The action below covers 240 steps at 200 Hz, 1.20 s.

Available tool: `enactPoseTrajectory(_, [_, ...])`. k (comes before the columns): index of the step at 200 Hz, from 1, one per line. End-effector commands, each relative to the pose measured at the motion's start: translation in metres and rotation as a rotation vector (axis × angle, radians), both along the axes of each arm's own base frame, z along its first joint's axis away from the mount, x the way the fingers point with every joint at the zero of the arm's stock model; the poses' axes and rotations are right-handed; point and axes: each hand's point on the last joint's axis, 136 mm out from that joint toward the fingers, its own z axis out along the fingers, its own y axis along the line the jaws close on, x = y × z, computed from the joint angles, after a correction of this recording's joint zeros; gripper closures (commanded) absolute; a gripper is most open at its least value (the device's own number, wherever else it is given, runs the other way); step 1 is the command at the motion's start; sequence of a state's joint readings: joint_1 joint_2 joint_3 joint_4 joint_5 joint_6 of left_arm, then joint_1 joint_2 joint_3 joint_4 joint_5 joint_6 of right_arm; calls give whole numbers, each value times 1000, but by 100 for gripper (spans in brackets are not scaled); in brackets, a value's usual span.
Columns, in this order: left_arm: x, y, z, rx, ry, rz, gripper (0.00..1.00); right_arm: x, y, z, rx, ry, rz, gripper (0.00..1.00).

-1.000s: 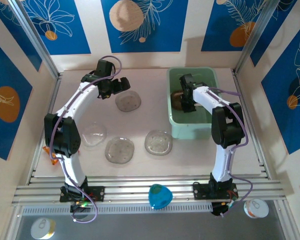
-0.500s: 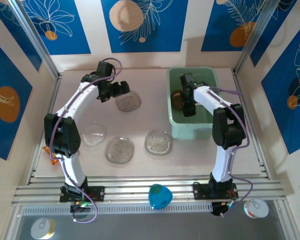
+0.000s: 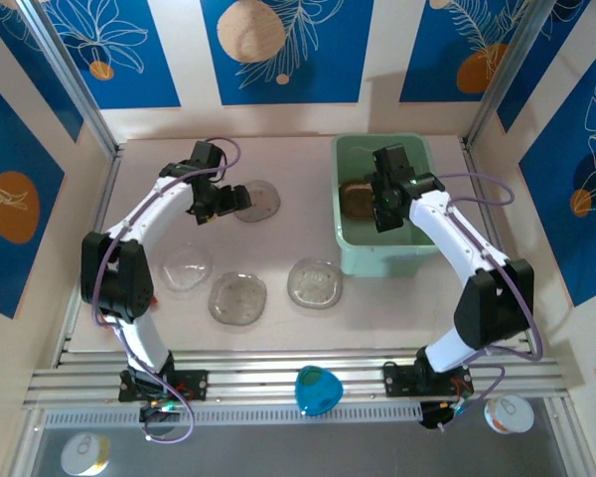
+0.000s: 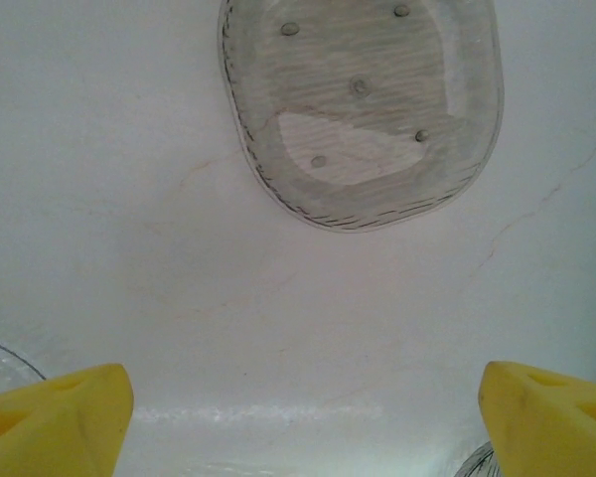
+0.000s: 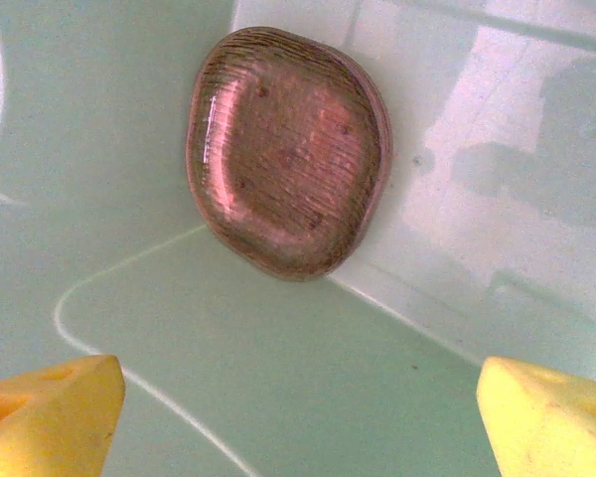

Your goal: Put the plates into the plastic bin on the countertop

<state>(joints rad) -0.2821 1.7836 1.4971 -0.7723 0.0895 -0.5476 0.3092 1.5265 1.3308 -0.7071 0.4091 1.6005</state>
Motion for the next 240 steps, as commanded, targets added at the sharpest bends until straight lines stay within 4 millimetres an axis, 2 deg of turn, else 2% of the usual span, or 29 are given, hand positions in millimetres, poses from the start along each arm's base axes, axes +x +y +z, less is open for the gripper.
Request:
enactPoseTrajectory(1, [5, 5, 2, -8, -43, 6, 13, -18, -10, 15, -87, -26, 50, 8])
enactPoseTrajectory(34, [18, 8, -19, -5, -34, 31, 15, -44, -15, 32, -107, -62, 96, 10])
enactPoseTrajectory(98, [56, 7, -67, 32, 27, 15, 32, -94, -33, 38, -103, -80, 56, 23])
enactPoseTrajectory(123, [66, 6, -76, 36, 28, 14, 33, -107, -41, 41, -117, -88, 39, 27])
enactPoseTrajectory(147, [78, 10, -83, 73, 33, 37, 35, -112, -45, 39, -118, -90, 29, 31])
enactPoseTrajectory(181, [91, 12, -89, 83, 34, 53, 43, -109, -42, 41, -116, -100, 38, 32])
enactPoseTrajectory(206, [94, 12, -99, 95, 61, 50, 50, -104, -41, 46, -122, -119, 51, 32])
enactPoseTrajectory(240, [93, 13, -104, 106, 73, 42, 54, -101, -42, 50, -125, -133, 58, 33])
